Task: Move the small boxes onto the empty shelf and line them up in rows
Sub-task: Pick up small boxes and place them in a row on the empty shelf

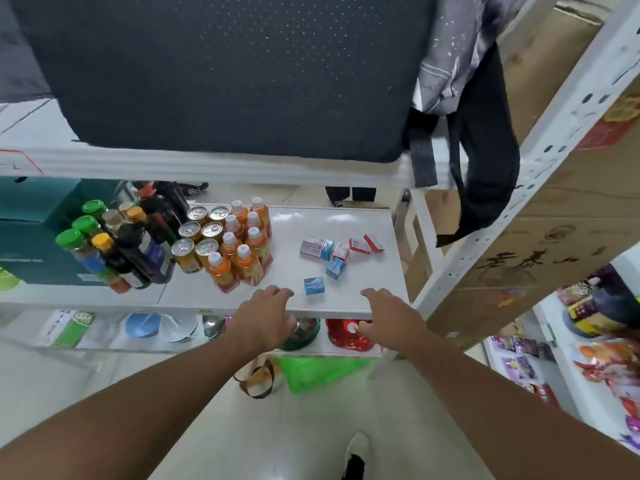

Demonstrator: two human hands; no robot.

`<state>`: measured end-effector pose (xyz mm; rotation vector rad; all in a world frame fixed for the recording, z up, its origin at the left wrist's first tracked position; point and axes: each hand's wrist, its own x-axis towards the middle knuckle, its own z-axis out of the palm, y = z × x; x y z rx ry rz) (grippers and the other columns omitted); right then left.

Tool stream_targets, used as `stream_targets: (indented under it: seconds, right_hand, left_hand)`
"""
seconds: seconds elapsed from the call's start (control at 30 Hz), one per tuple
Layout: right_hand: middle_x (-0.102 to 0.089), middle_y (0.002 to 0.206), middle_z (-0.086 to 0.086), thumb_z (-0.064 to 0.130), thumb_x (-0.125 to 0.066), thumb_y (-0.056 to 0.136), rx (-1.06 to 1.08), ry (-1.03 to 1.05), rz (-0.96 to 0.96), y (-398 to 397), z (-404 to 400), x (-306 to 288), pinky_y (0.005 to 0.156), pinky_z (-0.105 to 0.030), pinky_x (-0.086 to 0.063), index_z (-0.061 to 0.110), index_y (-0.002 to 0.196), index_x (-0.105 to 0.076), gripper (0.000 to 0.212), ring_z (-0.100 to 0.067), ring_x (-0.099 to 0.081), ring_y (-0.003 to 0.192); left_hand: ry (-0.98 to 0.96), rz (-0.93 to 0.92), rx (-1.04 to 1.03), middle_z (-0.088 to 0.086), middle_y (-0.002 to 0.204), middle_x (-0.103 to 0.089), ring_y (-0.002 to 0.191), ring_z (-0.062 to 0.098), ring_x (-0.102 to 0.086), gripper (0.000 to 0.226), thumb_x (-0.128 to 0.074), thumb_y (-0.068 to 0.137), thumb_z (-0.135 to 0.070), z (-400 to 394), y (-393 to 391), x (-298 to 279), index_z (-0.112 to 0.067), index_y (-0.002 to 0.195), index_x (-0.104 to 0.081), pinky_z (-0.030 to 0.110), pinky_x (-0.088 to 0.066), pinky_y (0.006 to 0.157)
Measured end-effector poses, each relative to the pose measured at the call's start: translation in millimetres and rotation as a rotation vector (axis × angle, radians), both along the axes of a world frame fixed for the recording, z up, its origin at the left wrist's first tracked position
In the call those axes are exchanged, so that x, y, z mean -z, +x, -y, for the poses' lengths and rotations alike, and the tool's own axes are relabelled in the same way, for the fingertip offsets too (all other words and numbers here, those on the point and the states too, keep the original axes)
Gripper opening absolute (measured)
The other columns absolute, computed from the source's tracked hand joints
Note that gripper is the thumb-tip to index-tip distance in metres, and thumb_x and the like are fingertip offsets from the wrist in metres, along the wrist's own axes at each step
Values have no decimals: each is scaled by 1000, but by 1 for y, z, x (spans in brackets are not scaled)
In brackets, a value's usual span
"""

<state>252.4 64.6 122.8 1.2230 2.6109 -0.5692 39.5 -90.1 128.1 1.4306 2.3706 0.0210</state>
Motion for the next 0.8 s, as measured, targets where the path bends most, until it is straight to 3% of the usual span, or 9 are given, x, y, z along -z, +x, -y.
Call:
stream_targets:
  seconds: [0.2, 0.37, 0.5, 0.6, 0.7, 0.8]
  right_hand:
    - [-58, 134, -5, 45, -71, 91, -26, -2, -26, -15, -73, 24, 95, -41, -57, 25, 154, -42, 72, -26, -62, 116]
    - [-55, 142, -8, 45, -69, 89, -33, -47, 12, -29, -110, 50, 100, -47, -55, 25, 155, -42, 74, -31, -60, 123]
    - [-53, 150, -3, 45, -71, 90, 22, -46, 28, -46, -133, 61, 99, -44, -56, 27, 156, -43, 74, -28, -60, 128]
    - [-60, 143, -4, 40, -71, 92, 53, 4, 24, -69, -154, 70, 89, -38, -55, 24, 150, -48, 65, -29, -63, 122]
    - [-57, 140, -7, 32, -70, 93, 54, 41, 23, -94, -174, 80, 84, -37, -50, 19, 145, -50, 57, -32, -62, 121]
    - [-52, 147, -6, 26, -70, 90, 72, 54, -2, -110, -192, 95, 92, -41, -51, 21, 146, -48, 61, -34, -55, 127]
  left_hand:
    - [-20, -90, 8, 5, 157, -52, 139, 28, -52, 62, -60, 102, -41, -71, -18, -7, -26, 160, -43, 47, -53, 107]
    - [-38, -105, 1, 4, 151, -58, 128, 27, -61, 65, -66, 100, -41, -124, -40, 21, -28, 159, -43, 46, -62, 96]
    - [-42, -148, 69, 6, 136, -61, 120, 27, -60, 59, -69, 96, -35, -148, -63, 48, -22, 150, -49, 44, -60, 91]
    - [-5, -172, 115, 6, 136, -60, 120, 29, -58, 59, -69, 94, -28, -168, -86, 69, -21, 149, -48, 43, -57, 87]
    - [40, -213, 145, 6, 147, -56, 127, 30, -56, 67, -70, 93, -25, -180, -105, 94, -23, 154, -45, 43, -55, 93]
    - [64, -224, 155, 5, 157, -50, 135, 31, -53, 74, -72, 93, -24, -191, -119, 116, -23, 159, -40, 45, -54, 103]
